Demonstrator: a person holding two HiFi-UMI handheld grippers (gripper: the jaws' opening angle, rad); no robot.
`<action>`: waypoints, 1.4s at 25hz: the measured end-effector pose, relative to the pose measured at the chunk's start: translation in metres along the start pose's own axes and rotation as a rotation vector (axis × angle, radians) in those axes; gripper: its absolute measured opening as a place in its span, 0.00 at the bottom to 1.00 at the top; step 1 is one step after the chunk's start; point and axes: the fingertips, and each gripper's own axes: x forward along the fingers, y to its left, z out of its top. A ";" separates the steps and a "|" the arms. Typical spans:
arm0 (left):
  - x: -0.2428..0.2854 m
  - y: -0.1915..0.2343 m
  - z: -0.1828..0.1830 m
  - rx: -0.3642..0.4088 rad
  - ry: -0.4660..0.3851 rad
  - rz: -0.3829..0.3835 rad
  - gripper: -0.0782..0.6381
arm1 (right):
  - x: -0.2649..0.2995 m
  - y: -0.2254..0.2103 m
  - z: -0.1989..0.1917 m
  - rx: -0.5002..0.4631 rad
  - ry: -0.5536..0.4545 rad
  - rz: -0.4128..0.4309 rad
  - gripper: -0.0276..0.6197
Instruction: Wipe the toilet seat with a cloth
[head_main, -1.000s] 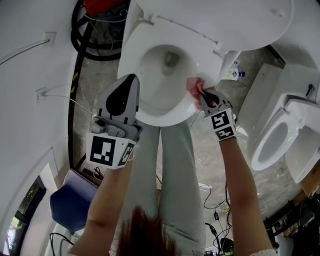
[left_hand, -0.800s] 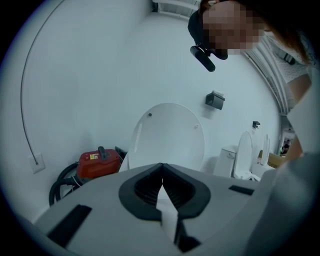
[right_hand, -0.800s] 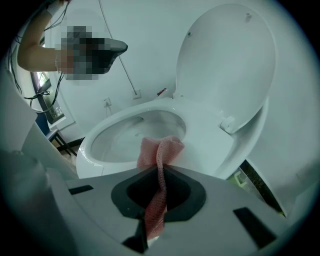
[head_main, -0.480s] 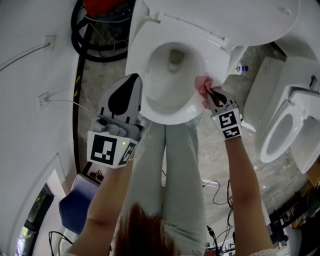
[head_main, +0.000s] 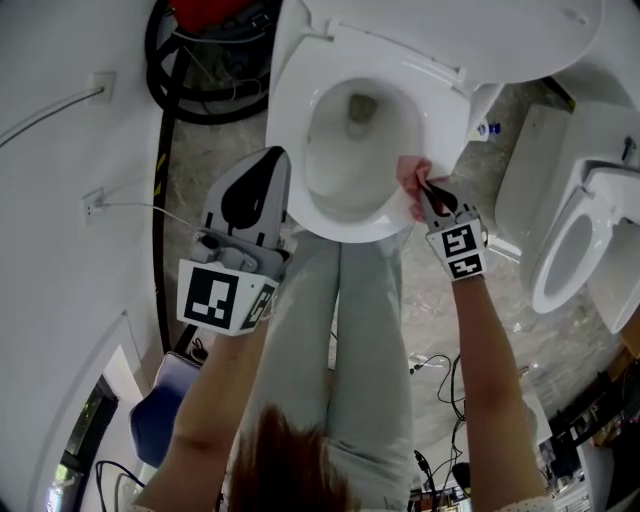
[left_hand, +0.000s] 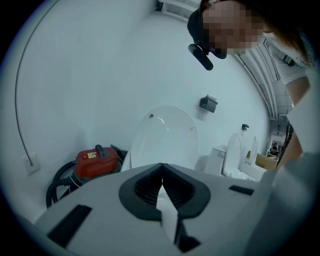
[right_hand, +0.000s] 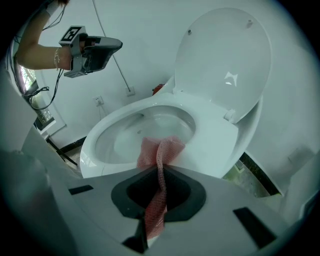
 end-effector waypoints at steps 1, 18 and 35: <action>-0.002 0.002 -0.001 -0.001 0.001 -0.002 0.11 | 0.000 0.003 -0.001 0.007 0.004 -0.002 0.09; -0.023 0.027 0.001 -0.013 -0.005 0.019 0.11 | -0.001 0.062 -0.013 0.101 0.044 0.011 0.09; -0.033 0.026 0.001 -0.026 -0.021 0.067 0.11 | 0.000 0.114 -0.021 0.270 0.047 0.003 0.09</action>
